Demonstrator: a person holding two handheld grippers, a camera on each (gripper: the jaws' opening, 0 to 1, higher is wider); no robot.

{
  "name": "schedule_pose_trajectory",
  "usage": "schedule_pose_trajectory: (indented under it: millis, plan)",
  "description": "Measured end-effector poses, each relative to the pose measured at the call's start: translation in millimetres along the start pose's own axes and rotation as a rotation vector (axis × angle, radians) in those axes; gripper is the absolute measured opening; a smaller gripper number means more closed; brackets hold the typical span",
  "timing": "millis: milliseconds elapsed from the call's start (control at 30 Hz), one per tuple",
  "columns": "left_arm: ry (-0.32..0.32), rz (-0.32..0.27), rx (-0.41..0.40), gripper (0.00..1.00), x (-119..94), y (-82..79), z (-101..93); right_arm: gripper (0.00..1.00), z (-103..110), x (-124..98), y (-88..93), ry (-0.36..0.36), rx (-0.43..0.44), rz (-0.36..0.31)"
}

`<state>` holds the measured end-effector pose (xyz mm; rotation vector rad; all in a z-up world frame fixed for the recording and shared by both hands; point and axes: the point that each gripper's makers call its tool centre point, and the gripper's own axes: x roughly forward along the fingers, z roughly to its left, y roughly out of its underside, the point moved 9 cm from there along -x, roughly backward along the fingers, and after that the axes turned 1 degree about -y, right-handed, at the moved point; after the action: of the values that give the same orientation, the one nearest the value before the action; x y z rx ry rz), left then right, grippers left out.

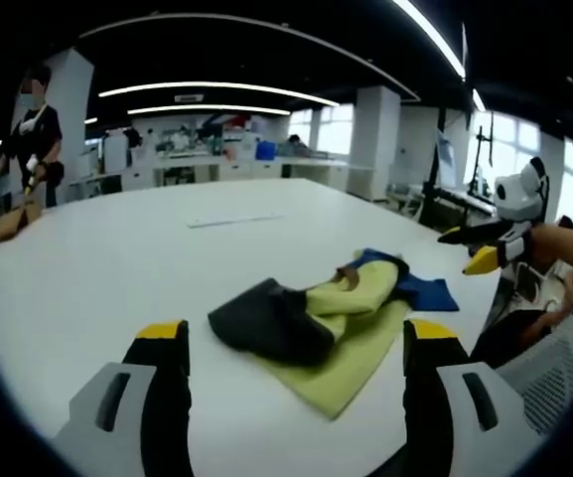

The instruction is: Fold the garment on the visible template until the final outline fits inside the template.

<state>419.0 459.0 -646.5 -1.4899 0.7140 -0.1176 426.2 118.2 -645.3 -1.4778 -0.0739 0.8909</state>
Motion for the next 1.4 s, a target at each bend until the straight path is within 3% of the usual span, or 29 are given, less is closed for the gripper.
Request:
schedule_pose_trajectory:
  millis: [133, 567, 933, 1000, 1267, 1400]
  plan:
    - [0.002, 0.001, 0.006, 0.8, 4.5, -2.3, 3.1, 0.98, -3.9, 2.4, 1.5, 0.008, 0.006, 0.0]
    - [0.062, -0.015, 0.04, 0.64, 30.3, -17.9, 11.0, 0.78, -19.9, 14.7, -7.7, 0.013, 0.045, -0.032]
    - [0.114, 0.057, 0.087, 0.47, 52.2, -6.3, 11.3, 0.53, -33.3, 32.4, -9.1, -0.003, 0.092, -0.014]
    - [0.116, 0.072, 0.082, 0.42, 55.8, -4.0, 12.9, 0.53, -34.5, 36.0, -8.4, -0.003, 0.092, -0.004]
    - [0.147, 0.112, 0.075, 0.37, 71.6, 2.1, 17.0, 0.4, -39.2, 54.9, -4.6, 0.002, 0.08, 0.045]
    - [0.158, 0.133, 0.073, 0.34, 79.2, 5.4, 16.9, 0.3, -40.6, 59.3, -4.4, 0.017, 0.068, 0.038]
